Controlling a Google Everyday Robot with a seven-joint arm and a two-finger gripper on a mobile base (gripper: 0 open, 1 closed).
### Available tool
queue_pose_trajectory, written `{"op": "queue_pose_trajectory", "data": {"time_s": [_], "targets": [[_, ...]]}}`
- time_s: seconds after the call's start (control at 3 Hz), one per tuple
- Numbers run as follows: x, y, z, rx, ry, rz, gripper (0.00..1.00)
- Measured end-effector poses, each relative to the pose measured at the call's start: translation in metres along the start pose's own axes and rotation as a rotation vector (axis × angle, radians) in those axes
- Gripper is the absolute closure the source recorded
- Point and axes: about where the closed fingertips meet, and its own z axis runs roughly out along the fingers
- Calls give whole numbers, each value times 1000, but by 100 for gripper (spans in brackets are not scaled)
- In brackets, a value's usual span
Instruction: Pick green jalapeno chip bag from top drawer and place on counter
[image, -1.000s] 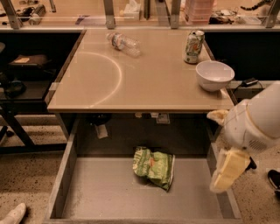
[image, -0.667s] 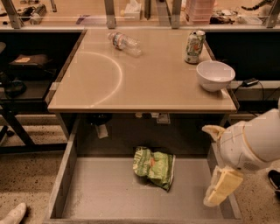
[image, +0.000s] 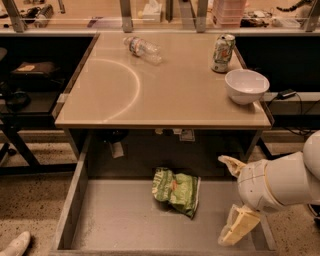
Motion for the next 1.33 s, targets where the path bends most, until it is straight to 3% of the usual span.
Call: {"op": "queue_pose_trajectory", "data": {"time_s": [0.67, 1.33], "targets": [[-1, -3, 12, 3, -6, -6, 0], [-12, -38, 87, 54, -153, 87, 0]]}}
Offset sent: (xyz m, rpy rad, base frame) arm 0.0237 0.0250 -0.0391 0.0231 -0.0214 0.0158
